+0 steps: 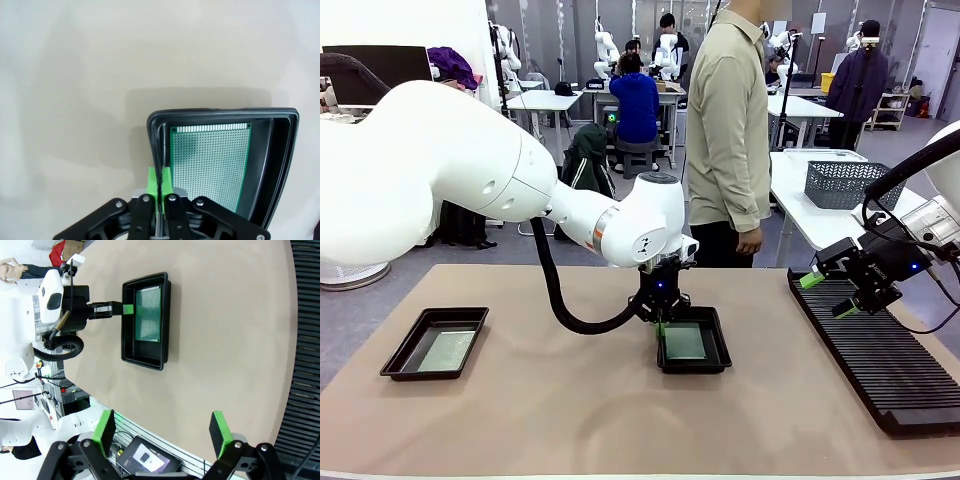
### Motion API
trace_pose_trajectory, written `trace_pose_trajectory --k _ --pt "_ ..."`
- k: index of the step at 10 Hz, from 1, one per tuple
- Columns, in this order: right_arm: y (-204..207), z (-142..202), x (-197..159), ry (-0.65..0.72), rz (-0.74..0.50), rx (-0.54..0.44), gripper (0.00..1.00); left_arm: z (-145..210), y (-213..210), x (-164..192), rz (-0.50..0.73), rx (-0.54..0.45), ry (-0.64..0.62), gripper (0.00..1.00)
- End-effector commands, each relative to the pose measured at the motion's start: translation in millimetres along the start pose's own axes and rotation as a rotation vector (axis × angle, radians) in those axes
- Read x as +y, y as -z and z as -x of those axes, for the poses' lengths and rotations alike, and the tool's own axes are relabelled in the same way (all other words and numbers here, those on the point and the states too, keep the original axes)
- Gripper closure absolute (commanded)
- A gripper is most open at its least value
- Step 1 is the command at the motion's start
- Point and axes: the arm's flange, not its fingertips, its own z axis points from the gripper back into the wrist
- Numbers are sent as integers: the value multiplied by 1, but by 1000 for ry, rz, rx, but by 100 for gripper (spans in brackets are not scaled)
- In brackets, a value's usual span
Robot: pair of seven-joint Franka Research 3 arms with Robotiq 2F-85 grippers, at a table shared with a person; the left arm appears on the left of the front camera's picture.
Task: Inspect and transfer BCBs to ESD trays.
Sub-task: Pick up the ESD tray and place it on the left side of the table.
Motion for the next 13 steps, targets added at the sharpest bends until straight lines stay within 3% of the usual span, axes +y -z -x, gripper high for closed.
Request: trace_pose_trajectory --k 1,9,13 --pt "2 1 0 7 -6 -2 0 0 0 0 -3 -4 9 100" --pt "2 1 0 7 -6 -2 0 12 -12 20 48 -37 45 96" --pt "2 1 0 7 -6 -2 0 33 -34 64 82 -67 47 96"
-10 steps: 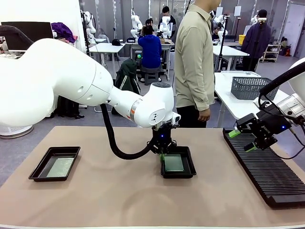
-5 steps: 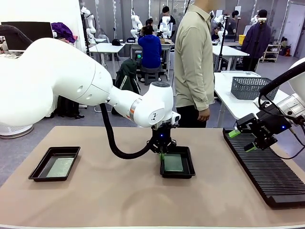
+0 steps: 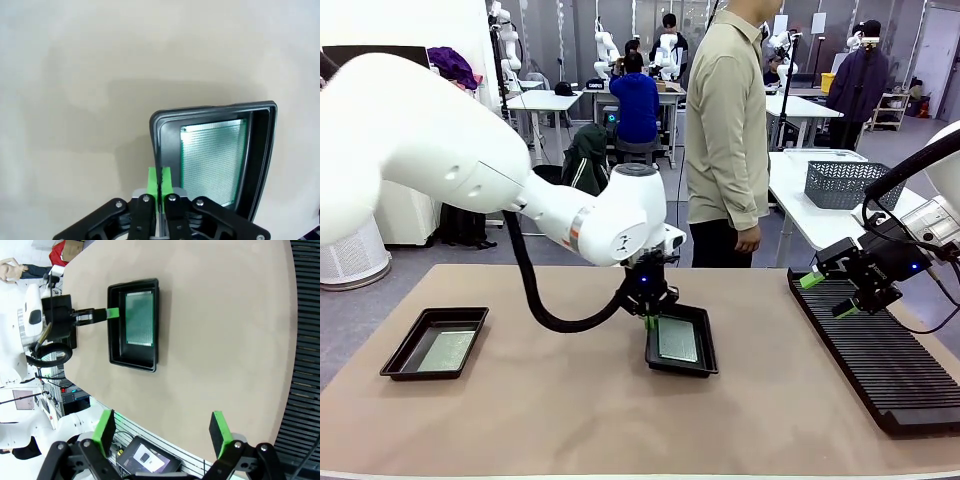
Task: Inspect and transfer BCBs to ESD trays.
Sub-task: Pick up the ESD tray and place it on the left side of the table.
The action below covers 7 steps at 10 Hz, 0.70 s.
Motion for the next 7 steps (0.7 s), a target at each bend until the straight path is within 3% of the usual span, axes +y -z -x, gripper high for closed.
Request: trace_pose_trajectory --k 1,7 --pt "2 1 0 7 -6 -2 0 20 -12 40 51 -10 11 96" --pt "2 1 0 7 -6 -2 0 41 -16 152 181 -4 31 96"
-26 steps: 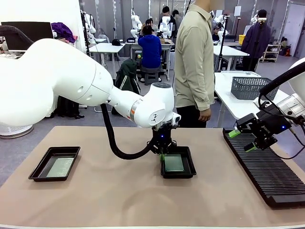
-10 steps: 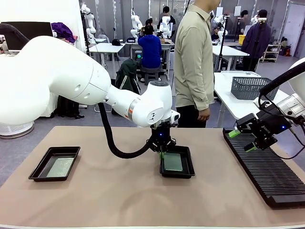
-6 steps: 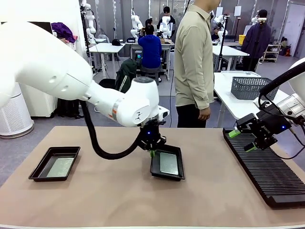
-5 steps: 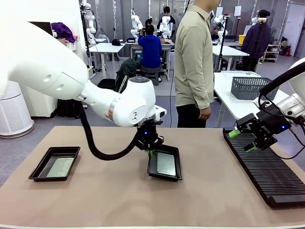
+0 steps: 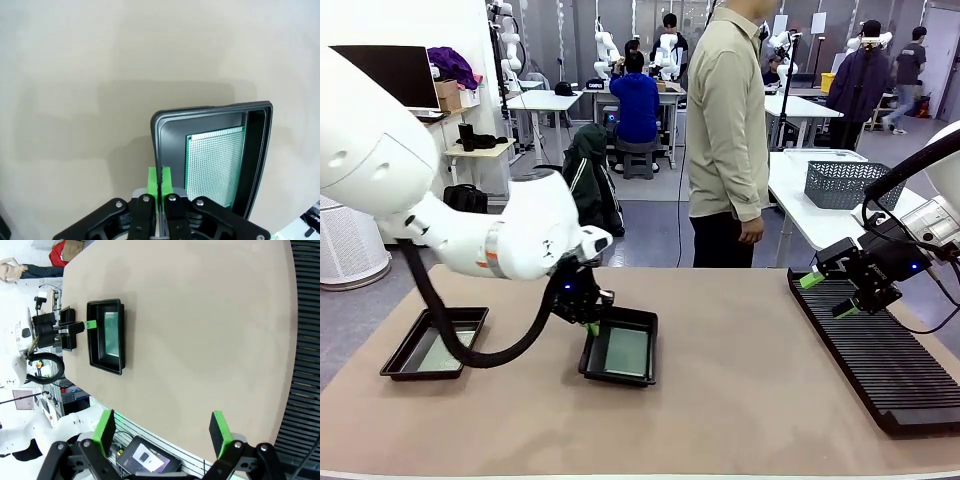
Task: Inspect and transfer BCBs to ESD trays.
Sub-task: Pick up the ESD tray and place it on the left side of the table.
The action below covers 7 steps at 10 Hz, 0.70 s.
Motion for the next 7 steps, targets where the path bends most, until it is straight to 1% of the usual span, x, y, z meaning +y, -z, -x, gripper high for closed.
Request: trace_pose_trajectory --k 1,6,7 --pt "2 1 0 8 -6 -3 0 15 -11 41 73 -12 12 96" --pt "2 1 0 8 -6 -3 0 25 -30 120 114 -9 -8 96" --pt "2 1 0 8 -6 -3 0 25 -30 132 120 -2 -13 96"
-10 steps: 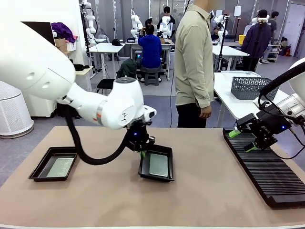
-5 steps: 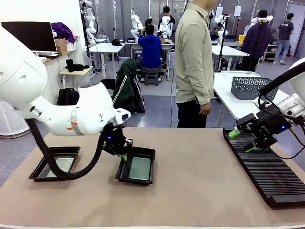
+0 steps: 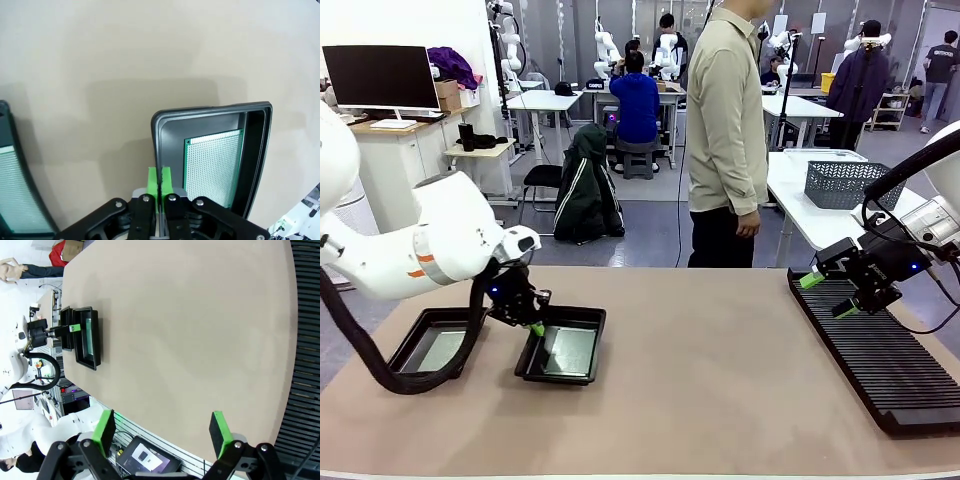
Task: Inspect and transfer BCBs to ESD trays.
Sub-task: Pick up the ESD tray and place it on the left side of the table.
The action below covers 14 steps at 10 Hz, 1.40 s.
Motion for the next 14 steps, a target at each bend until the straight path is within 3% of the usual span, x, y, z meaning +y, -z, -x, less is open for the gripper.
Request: trace_pose_trajectory --k 1,6,14 --pt "1 1 0 8 -7 -3 0 6 -5 23 36 15 -9 96" --pt "1 1 0 8 -7 -3 0 6 -13 56 52 10 -32 96" --pt "1 1 0 8 -7 -3 0 -3 -4 74 10 -2 -69 96"
